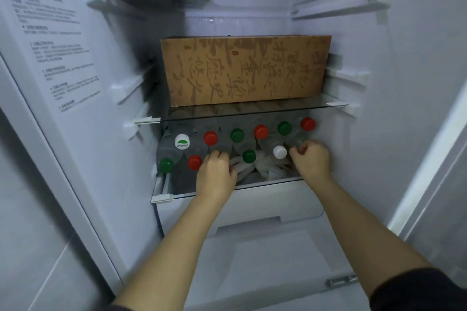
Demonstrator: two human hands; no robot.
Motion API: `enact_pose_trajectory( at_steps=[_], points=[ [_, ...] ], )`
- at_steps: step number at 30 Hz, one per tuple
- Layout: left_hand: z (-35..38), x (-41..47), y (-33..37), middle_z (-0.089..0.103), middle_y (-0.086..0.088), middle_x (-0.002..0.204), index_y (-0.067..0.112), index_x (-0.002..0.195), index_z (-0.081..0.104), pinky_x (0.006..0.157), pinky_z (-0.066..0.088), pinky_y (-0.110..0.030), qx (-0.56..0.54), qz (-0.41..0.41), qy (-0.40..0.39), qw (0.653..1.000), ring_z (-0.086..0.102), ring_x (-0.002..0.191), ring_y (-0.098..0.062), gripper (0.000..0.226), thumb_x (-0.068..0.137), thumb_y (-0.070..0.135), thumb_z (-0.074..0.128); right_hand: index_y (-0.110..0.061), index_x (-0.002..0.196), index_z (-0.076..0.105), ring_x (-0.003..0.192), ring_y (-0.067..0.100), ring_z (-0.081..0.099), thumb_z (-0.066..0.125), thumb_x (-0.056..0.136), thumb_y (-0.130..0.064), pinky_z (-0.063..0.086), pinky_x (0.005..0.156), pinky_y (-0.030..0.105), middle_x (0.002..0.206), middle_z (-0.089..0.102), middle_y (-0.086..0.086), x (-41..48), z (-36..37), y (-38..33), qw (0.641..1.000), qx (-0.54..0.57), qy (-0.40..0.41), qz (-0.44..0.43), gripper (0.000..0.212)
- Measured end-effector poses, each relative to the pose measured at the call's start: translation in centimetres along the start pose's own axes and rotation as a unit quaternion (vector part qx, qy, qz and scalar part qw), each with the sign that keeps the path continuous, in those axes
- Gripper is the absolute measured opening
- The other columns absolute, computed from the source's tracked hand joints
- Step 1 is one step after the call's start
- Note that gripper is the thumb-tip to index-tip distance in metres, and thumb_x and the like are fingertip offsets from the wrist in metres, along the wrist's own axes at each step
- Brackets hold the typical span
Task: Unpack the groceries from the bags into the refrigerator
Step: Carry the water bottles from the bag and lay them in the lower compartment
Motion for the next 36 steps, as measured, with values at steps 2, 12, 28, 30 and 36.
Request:
enact_pose_trajectory(
  at_steps=[2, 12, 28, 30, 36],
  points=[
    [-0.7, -0.1, 0.2, 0.058, -0.010, 0.090, 0.007, 0.088, 0.061, 0.067, 0.033, -0.033, 0.031, 0.023, 0.032, 0.999, 0.055, 0.085, -0.028, 0.010, 0.083, 0.015, 0.060, -0.004, 0.077, 0.062, 0.079, 0.032, 0.058, 0.065, 0.086, -0.017, 0.038, 0.064, 0.030, 0.082, 0.061, 0.012, -0.2, -0.6, -0.3, 1.000, 0.000, 0.012, -0.003, 0.016],
    [0.0, 3.9, 0.3, 0.039, -0.010, 0.152, 0.030, 0.140, 0.048, 0.103, 0.027, -0.061, 0.268, 0.322, 0.023, 0.908, 0.038, 0.135, -0.032, 0.055, 0.087, 0.043, 0.054, -0.027, 0.137, 0.051, 0.132, 0.033, 0.038, 0.050, 0.085, -0.049, 0.018, 0.108, 0.069, 0.140, 0.051, 0.011, -0.5, 3.0, -7.5, 0.901, -0.190, 0.023, -0.390, 0.056],
    [-1.6, 4.0, -1.5, 0.052, -0.014, 0.138, 0.026, 0.141, 0.048, 0.102, 0.026, -0.064, 0.300, 0.339, 0.104, 0.886, 0.044, 0.124, -0.032, 0.056, 0.088, 0.046, 0.048, -0.017, 0.127, 0.056, 0.118, 0.033, 0.045, 0.050, 0.081, -0.046, 0.020, 0.108, 0.065, 0.125, 0.056, 0.017, 1.7, 2.5, -5.9, 0.896, -0.185, 0.096, -0.392, 0.055],
    [-2.2, 4.3, -2.7, 0.051, -0.015, 0.139, 0.023, 0.139, 0.049, 0.101, 0.025, -0.066, 0.306, 0.299, 0.106, 0.898, 0.043, 0.125, -0.032, 0.054, 0.090, 0.045, 0.045, -0.016, 0.128, 0.053, 0.116, 0.031, 0.045, 0.049, 0.081, -0.047, 0.022, 0.107, 0.064, 0.125, 0.057, 0.016, 2.4, 2.2, -5.7, 0.905, -0.191, 0.087, -0.369, 0.056],
    [-1.4, 5.0, -3.9, 0.054, -0.016, 0.131, 0.013, 0.128, 0.057, 0.100, 0.027, -0.065, 0.330, 0.290, 0.099, 0.893, 0.042, 0.123, -0.031, 0.056, 0.087, 0.049, 0.043, -0.020, 0.125, 0.043, 0.117, 0.030, 0.043, 0.045, 0.078, -0.044, 0.026, 0.101, 0.063, 0.125, 0.054, 0.017, 3.2, 2.9, -5.8, 0.916, -0.175, 0.076, -0.352, 0.053]
  ],
)
Point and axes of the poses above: each hand's wrist, its own x-axis towards the middle knuckle, its own z-axis out of the palm, y = z × x, the point moved 7 cm from there along x, towards the middle knuckle
